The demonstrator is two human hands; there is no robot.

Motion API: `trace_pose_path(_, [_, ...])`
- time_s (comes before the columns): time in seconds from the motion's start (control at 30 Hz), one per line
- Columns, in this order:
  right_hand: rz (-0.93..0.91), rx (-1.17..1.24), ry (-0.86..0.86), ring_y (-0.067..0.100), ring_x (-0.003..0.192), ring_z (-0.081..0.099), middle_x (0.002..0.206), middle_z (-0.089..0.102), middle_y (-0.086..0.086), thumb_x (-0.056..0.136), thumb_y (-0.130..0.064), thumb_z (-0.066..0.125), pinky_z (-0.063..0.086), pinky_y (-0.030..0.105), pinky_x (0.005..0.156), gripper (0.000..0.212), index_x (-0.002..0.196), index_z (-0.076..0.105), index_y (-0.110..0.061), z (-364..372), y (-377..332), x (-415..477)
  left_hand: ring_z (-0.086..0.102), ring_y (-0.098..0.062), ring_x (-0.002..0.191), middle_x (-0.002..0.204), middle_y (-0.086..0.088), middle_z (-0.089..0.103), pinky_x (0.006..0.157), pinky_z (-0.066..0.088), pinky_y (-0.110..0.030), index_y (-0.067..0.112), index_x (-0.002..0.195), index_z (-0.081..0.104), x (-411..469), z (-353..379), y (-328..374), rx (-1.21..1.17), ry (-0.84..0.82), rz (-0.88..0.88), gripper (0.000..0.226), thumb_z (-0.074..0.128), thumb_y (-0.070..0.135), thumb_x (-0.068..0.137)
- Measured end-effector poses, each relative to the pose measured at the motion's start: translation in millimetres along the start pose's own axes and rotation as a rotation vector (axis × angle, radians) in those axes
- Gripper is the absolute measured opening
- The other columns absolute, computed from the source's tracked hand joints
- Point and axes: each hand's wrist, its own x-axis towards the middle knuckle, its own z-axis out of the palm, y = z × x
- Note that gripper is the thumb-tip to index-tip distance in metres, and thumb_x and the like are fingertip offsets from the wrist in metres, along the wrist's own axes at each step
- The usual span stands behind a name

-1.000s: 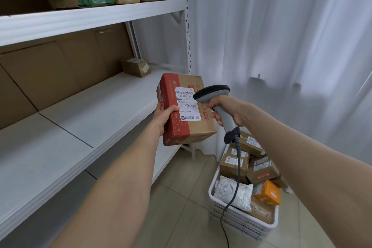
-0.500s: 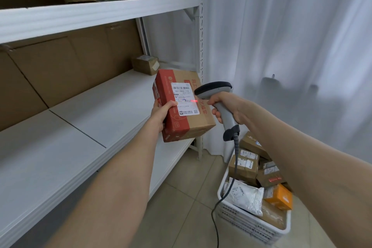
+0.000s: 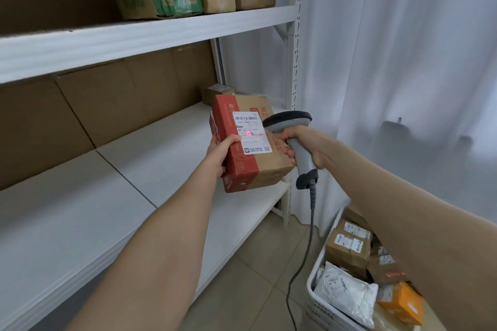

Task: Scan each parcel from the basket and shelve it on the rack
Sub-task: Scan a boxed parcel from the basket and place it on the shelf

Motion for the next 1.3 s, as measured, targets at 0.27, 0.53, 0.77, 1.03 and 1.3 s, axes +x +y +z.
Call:
trace_pose_path(0.27, [-0.057, 0.267, 0.328, 0.019, 0.061, 0.056, 0.074, 0.056, 0.006, 0.082, -0.012, 0.07, 0.045, 0.032, 0.051, 0.021, 0.096, 0.055, -0.011, -17.1, -3.5, 34.3, 0.064, -0.012, 0.08, 0.1, 0.004, 0.068, 0.05, 0.046, -0.024, 0.035, 0.129, 0.047, -7.1, 1.7, 38.3, -0.015, 0.066, 0.088, 0.056, 0.071, 0.037, 0.079])
trace_pose_path(0.53, [-0.119, 0.503, 0.2, 0.026, 0.078, 0.064, 0.095, 0.068, 0.008, 0.088, -0.016, 0.069, 0.052, 0.038, 0.065, 0.026, 0.111, 0.06, -0.01, 0.7, 2.6, 3.0, 0.067, -0.012, 0.085, 0.106, 0.004, 0.068, 0.051, 0.05, -0.022, 0.035, 0.129, 0.047, -40.3, 6.7, 78.3, 0.008, -0.021, 0.245, 0.057, 0.073, 0.031, 0.078])
trace_pose_path(0.77, [-0.289, 0.636, 0.31, 0.024, 0.083, 0.064, 0.097, 0.067, 0.008, 0.088, -0.011, 0.067, 0.055, 0.041, 0.07, 0.021, 0.107, 0.057, -0.01, 44.2, -18.3, -46.5, 0.066, -0.019, 0.097, 0.116, 0.002, 0.065, 0.075, 0.054, -0.033, 0.031, 0.133, 0.043, -90.8, -17.9, 129.6, 0.06, -0.125, 0.445, 0.072, 0.081, 0.03, 0.072])
trace_pose_path(1.03, [-0.483, 0.639, 0.308, 0.019, 0.079, 0.062, 0.088, 0.065, 0.004, 0.086, -0.01, 0.067, 0.051, 0.034, 0.054, 0.01, 0.086, 0.057, -0.015, 96.1, -77.8, -95.7, 0.061, -0.014, 0.099, 0.125, 0.002, 0.061, 0.071, 0.047, -0.03, 0.029, 0.14, 0.036, -157.5, -60.0, 201.5, 0.03, -0.095, 0.582, 0.08, 0.079, 0.041, 0.073])
trace_pose_path(1.3, [-0.577, 0.605, 0.081, 0.025, 0.09, 0.068, 0.1, 0.068, 0.008, 0.083, -0.011, 0.071, 0.06, 0.036, 0.064, 0.022, 0.099, 0.057, -0.017, 153.8, -147.3, -118.3, 0.058, -0.021, 0.087, 0.107, 0.001, 0.063, 0.064, 0.043, -0.042, 0.028, 0.138, 0.037, -209.0, -118.7, 261.2, -0.041, 0.07, 0.486, 0.081, 0.073, 0.056, 0.072])
